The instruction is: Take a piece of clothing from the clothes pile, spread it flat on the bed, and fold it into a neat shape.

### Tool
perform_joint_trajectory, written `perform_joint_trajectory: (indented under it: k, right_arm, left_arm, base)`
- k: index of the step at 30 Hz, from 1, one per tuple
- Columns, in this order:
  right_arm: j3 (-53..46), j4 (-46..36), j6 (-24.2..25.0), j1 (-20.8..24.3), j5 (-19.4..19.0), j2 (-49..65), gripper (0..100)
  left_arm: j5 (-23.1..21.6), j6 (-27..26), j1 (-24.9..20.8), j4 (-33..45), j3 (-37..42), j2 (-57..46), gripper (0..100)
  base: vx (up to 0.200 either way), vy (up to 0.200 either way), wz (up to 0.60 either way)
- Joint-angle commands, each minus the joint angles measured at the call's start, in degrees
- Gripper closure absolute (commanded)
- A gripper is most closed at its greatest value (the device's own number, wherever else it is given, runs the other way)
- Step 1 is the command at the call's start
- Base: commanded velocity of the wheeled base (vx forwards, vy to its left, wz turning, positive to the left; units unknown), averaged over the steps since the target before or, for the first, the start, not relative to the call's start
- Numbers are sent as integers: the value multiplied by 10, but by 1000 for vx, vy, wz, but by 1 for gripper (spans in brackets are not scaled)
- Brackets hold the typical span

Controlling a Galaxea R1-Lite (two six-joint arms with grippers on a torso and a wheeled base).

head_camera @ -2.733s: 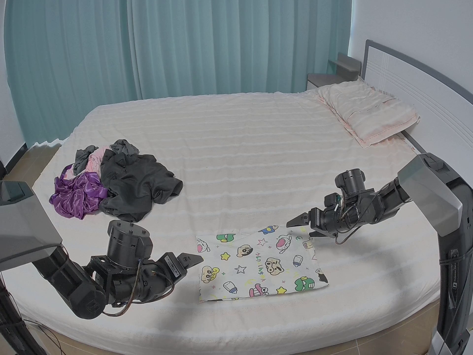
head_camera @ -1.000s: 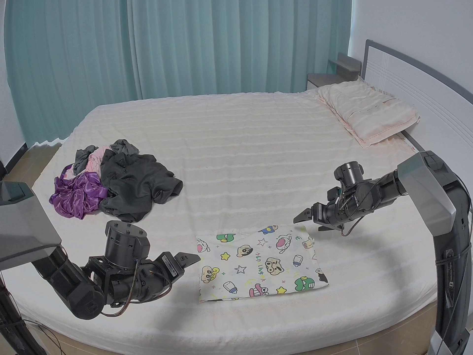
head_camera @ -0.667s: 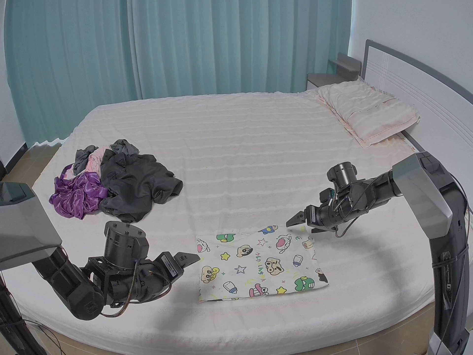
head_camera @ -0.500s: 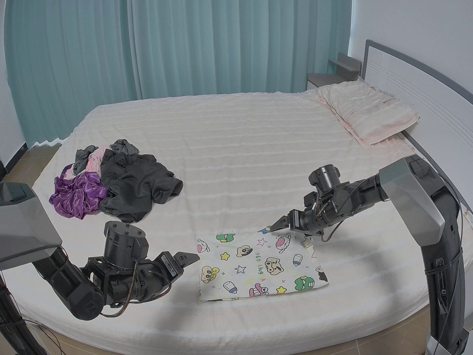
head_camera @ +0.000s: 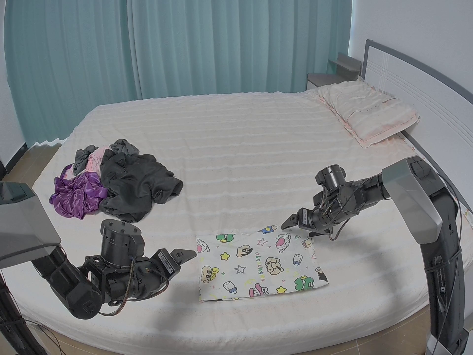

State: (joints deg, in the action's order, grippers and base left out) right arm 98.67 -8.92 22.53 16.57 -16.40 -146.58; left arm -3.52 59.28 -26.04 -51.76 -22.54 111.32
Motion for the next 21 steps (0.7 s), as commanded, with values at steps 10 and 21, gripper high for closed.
perform_joint_trajectory:
  k: [10, 21]
  right_arm:
    - [-1, 0, 37, -7, 0, 8, 100]
    - [-15, 0, 63, -34, 12, 23, 100]
  left_arm:
    - [0, 0, -1, 0, 1, 1, 0]
    - [2, 0, -1, 0, 1, 1, 0]
  base:
    - [0, 0, 0]
    - [0, 0, 0]
